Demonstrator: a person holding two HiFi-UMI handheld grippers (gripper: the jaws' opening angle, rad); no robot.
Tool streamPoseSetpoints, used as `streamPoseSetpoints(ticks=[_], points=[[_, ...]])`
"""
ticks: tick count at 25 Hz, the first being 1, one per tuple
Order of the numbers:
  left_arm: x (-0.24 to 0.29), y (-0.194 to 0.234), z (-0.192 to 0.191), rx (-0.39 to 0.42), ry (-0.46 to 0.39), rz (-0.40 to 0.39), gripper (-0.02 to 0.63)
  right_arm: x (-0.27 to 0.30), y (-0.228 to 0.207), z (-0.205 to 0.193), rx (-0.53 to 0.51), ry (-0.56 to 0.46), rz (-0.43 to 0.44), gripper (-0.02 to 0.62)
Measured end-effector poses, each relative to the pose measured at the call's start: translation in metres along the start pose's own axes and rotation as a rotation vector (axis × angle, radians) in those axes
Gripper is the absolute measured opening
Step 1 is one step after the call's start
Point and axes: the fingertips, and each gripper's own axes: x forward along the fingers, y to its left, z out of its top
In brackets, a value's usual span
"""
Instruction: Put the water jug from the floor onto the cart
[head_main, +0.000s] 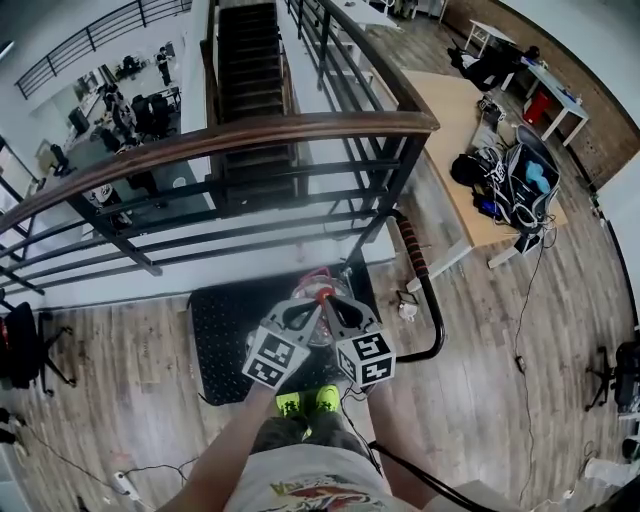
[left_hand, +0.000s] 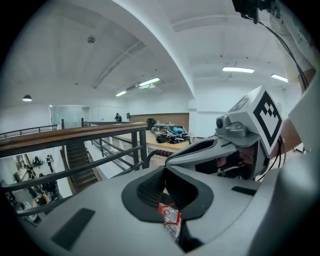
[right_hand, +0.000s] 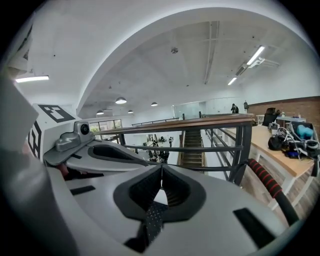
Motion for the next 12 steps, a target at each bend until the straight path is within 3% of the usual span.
streamPoseSetpoints(ticks=[12], points=[[0.008, 0.001, -0.001, -0.008, 0.024, 0.018, 0.012, -0.003, -0.010, -0.001, 0.006, 0.010, 0.007, 0.021]])
